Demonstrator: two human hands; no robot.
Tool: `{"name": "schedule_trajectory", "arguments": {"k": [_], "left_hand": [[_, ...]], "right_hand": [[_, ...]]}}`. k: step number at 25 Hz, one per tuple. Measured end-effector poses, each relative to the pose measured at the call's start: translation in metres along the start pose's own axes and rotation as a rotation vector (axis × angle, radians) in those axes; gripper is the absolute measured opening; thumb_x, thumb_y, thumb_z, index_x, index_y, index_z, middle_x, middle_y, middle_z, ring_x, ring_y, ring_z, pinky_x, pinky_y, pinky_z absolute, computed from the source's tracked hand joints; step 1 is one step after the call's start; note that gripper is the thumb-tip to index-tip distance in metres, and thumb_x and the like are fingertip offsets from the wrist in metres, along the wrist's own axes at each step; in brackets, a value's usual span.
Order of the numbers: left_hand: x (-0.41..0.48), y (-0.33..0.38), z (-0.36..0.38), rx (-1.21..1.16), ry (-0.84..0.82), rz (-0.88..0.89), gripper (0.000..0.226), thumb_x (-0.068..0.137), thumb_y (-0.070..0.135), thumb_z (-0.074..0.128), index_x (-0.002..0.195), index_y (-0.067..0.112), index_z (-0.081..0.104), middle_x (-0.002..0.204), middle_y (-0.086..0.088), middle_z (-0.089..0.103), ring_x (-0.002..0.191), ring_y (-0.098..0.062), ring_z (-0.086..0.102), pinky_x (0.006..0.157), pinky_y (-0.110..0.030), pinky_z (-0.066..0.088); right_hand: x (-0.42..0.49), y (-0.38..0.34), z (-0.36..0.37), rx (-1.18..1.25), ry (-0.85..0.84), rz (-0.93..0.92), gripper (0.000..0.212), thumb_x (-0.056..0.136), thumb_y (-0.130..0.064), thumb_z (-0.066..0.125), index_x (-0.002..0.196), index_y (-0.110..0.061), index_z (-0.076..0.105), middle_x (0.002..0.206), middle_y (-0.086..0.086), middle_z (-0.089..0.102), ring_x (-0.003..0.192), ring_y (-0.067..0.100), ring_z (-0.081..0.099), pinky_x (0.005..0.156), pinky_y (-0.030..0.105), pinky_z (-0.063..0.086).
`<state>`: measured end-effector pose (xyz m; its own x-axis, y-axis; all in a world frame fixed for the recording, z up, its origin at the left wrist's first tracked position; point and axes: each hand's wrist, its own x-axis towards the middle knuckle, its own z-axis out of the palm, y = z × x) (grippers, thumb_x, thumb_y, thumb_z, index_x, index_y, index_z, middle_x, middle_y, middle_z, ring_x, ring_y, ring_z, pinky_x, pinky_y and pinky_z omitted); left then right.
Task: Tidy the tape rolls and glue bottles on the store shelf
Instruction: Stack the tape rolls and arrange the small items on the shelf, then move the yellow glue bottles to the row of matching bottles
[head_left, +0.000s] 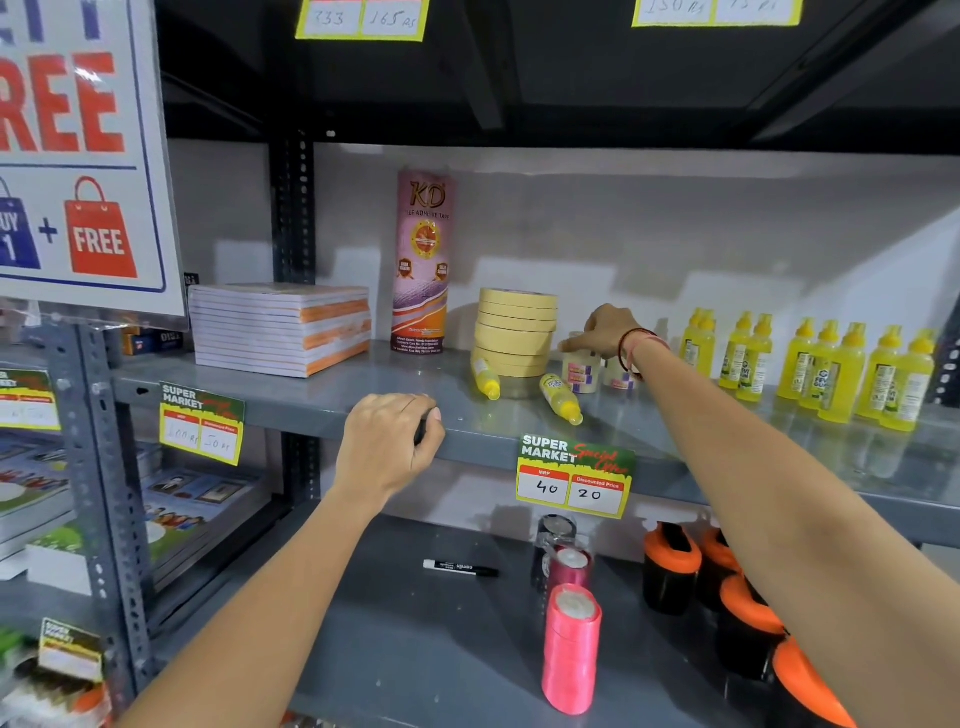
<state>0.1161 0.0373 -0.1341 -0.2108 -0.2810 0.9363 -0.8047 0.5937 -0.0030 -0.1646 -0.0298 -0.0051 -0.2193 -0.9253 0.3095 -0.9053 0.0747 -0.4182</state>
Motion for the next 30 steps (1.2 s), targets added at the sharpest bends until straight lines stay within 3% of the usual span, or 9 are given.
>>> {"name": "schedule_trajectory", "arguments": {"k": [5,11,13,15,17,20,23,26,30], "left_hand": [[0.000,0.000,-0.001,0.010,-0.041,-0.008,0.043,0.085,0.022,0.038,0.071,0.002,0.073,0.066,-0.010,0.075,0.057,-0.026,0.069,0.055,-0.034,0.051],[0.003,0.002,-0.008,0.012,-0.124,0.007,0.047,0.086,0.025,0.034,0.076,0.001,0.074,0.070,-0.010,0.075,0.062,-0.027,0.070,0.059,-0.034,0.053],[0.004,0.012,-0.007,-0.002,-0.157,0.065,0.048,0.086,0.026,0.033,0.079,0.002,0.074,0.076,-0.010,0.077,0.068,-0.027,0.071,0.061,-0.035,0.054],[0.011,0.030,-0.003,-0.038,-0.213,0.137,0.048,0.086,0.029,0.031,0.080,0.003,0.072,0.078,-0.009,0.076,0.070,-0.026,0.071,0.061,-0.035,0.054],[0.020,0.050,0.003,-0.063,-0.249,0.187,0.049,0.087,0.031,0.030,0.078,0.005,0.070,0.073,-0.008,0.075,0.066,-0.027,0.069,0.057,-0.034,0.052],[0.023,0.061,0.009,-0.080,-0.260,0.202,0.049,0.087,0.029,0.030,0.064,0.006,0.066,0.058,-0.008,0.069,0.052,-0.028,0.065,0.046,-0.031,0.048],[0.021,0.051,0.013,-0.095,-0.294,0.192,0.061,0.089,0.033,0.020,0.077,0.004,0.073,0.073,-0.011,0.076,0.065,-0.029,0.070,0.049,-0.035,0.054],[0.021,0.045,0.014,-0.111,-0.241,0.267,0.059,0.088,0.030,0.023,0.085,0.003,0.076,0.085,-0.011,0.078,0.071,-0.027,0.074,0.049,-0.034,0.058],[0.018,0.050,0.016,-0.074,-0.191,0.285,0.055,0.087,0.026,0.028,0.083,0.004,0.077,0.085,-0.010,0.078,0.067,-0.026,0.074,0.046,-0.031,0.055]], "right_hand": [[0.000,-0.002,0.009,-0.013,0.023,0.021,0.052,0.078,-0.037,0.069,0.108,0.005,0.061,0.109,0.023,0.064,0.089,0.031,0.057,0.063,0.030,0.040],[-0.005,-0.010,0.007,-0.065,0.082,-0.023,0.064,0.081,-0.036,0.069,0.127,0.002,0.046,0.129,0.022,0.053,0.117,0.036,0.052,0.086,0.036,0.045],[-0.013,-0.010,0.000,-0.073,0.212,-0.154,0.055,0.086,-0.028,0.065,0.131,-0.003,0.045,0.130,0.021,0.051,0.118,0.037,0.052,0.096,0.041,0.046],[-0.024,-0.010,-0.007,-0.082,0.282,-0.333,0.033,0.088,-0.010,0.058,0.121,-0.007,0.057,0.121,0.018,0.058,0.107,0.033,0.059,0.091,0.040,0.050],[-0.037,-0.008,-0.011,-0.170,0.147,-0.471,0.033,0.084,0.004,0.051,0.110,-0.009,0.066,0.116,0.016,0.063,0.100,0.030,0.061,0.088,0.036,0.050],[-0.061,-0.002,-0.004,-0.389,-0.112,-0.595,0.047,0.077,0.012,0.048,0.116,-0.008,0.065,0.125,0.014,0.061,0.113,0.029,0.057,0.090,0.028,0.044],[-0.079,0.002,0.009,-0.439,-0.211,-0.630,0.060,0.073,0.016,0.048,0.128,-0.008,0.057,0.136,0.013,0.055,0.125,0.028,0.049,0.102,0.031,0.040],[-0.088,0.005,0.016,-0.382,-0.142,-0.641,0.051,0.081,0.011,0.048,0.128,-0.008,0.056,0.134,0.014,0.057,0.125,0.029,0.049,0.106,0.037,0.039],[-0.091,0.035,0.000,-0.168,-0.047,-0.490,0.036,0.089,-0.016,0.060,0.122,-0.006,0.055,0.125,0.017,0.062,0.115,0.030,0.056,0.092,0.031,0.042]]}}
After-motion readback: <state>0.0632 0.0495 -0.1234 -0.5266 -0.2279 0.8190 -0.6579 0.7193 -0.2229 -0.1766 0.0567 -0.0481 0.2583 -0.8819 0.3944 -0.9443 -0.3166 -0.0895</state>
